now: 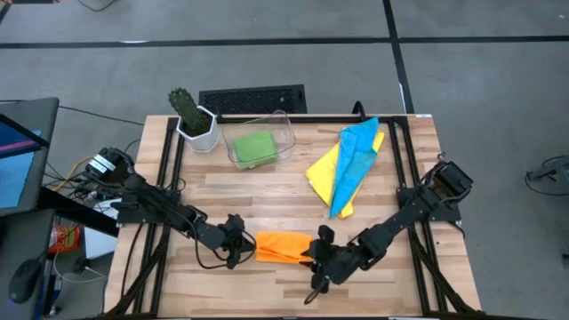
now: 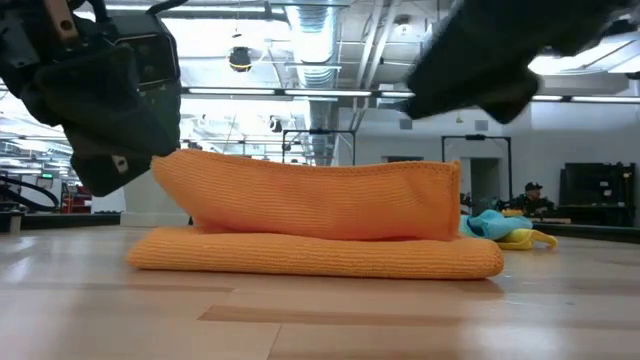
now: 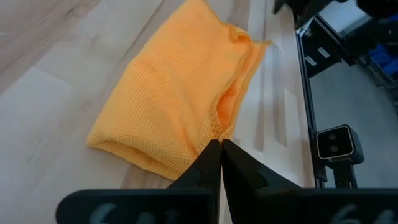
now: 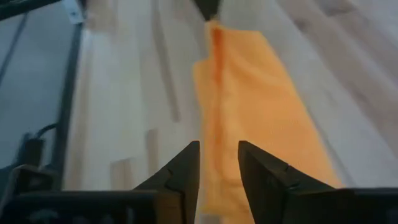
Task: Fold microfiber towels
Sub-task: Fold the orange microfiber cloth
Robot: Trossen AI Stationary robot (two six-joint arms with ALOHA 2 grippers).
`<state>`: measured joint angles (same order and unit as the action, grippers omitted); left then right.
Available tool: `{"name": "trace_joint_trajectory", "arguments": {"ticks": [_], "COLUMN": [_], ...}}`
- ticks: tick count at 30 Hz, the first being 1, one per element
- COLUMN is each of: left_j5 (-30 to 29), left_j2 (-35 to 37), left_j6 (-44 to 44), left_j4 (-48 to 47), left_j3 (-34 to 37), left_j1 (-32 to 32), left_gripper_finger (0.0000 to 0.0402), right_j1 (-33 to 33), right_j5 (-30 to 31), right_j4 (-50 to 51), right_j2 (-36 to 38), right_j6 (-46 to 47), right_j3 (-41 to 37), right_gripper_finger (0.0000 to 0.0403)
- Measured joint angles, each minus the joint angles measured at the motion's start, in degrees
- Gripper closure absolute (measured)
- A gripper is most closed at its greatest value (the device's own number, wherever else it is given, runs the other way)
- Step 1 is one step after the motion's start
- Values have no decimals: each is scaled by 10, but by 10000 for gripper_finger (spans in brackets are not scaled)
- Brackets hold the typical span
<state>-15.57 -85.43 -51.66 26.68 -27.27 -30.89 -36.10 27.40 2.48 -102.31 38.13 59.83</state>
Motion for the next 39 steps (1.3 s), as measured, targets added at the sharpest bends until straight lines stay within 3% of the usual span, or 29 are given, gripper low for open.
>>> {"name": "trace_joint_trajectory", "arguments": {"ticks": [8, 12, 18, 26, 35, 39], "left_j5": [1, 2, 33, 67, -63, -60], "left_j2": [0, 0, 0, 0, -3, -47], "left_j6": [8, 19, 30, 9, 4, 8], "left_j4": [2, 14, 24, 27, 15, 63], "left_j3": [0, 0, 0, 0, 0, 0], "left_j1": [0, -3, -4, -2, 0, 3], "left_gripper_finger": [401, 394, 329, 238, 219, 229], "right_j1": [43, 41, 33, 23, 7, 12], "right_j5": [-7, -48, -95, -95, -90, -59], "right_j4": [3, 3, 15, 52, 67, 23], "right_j2": [-1, -7, -34, -39, -19, -15], "right_j6": [2, -6, 9, 29, 73, 69], "right_j3": [-4, -3, -1, -4, -3, -3], "right_gripper_finger": [289, 291, 291, 292, 292, 292]}}
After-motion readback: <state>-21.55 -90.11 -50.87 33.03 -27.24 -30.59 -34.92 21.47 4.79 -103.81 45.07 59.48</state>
